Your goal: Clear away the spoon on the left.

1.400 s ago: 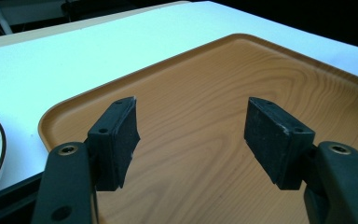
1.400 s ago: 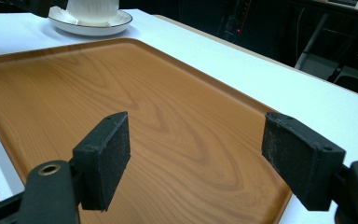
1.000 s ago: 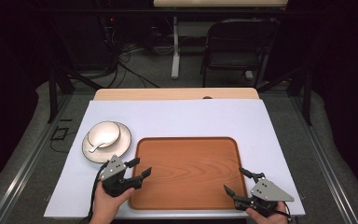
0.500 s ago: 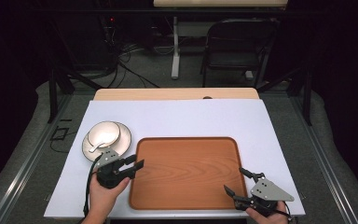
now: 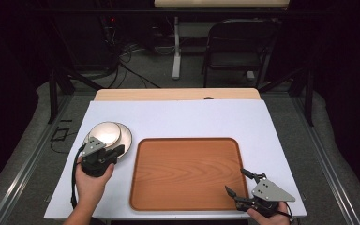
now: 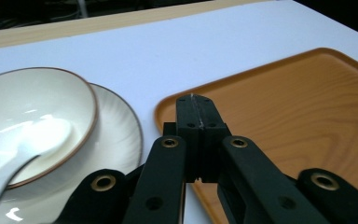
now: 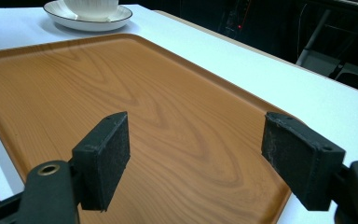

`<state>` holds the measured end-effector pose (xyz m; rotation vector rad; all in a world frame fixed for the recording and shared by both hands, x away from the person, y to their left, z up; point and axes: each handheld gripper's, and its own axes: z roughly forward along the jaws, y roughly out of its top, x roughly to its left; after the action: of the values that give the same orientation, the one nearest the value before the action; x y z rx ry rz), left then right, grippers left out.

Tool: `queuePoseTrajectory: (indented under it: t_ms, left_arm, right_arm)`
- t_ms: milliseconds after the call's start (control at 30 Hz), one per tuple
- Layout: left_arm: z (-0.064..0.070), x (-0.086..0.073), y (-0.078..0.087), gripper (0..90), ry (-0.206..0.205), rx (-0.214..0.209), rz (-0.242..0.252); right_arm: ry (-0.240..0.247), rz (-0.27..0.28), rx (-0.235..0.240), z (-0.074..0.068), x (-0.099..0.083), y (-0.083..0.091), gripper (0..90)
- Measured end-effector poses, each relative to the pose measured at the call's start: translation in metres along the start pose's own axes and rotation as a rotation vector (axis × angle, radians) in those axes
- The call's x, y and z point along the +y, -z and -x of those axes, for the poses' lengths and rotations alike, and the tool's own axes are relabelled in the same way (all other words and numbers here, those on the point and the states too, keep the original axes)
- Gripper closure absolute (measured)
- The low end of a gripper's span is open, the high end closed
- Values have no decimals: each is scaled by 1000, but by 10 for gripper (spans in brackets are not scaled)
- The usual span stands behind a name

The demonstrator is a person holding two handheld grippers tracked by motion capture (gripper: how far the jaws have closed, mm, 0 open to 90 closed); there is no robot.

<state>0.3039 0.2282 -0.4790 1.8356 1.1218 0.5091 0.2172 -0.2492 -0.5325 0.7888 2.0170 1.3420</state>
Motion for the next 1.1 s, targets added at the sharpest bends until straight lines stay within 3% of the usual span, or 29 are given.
queuePoseTrajectory:
  t_ms: [133, 533, 800, 1100]
  left_arm:
    - [-11, 1, 2, 900, 23, 41, 6]
    - [-32, -8, 3, 900, 98, 85, 14]
    - [-45, -18, 4, 900, 123, 131, -6]
    - [-58, -22, 10, 900, 135, 189, 5]
  right_arm:
    - [0, -2, 0, 0, 0, 0, 231]
    - [5, -5, -1, 0, 0, -1, 232]
    - [3, -8, 0, 0, 0, -1, 232]
    - [4, -12, 0, 0, -1, -1, 232]
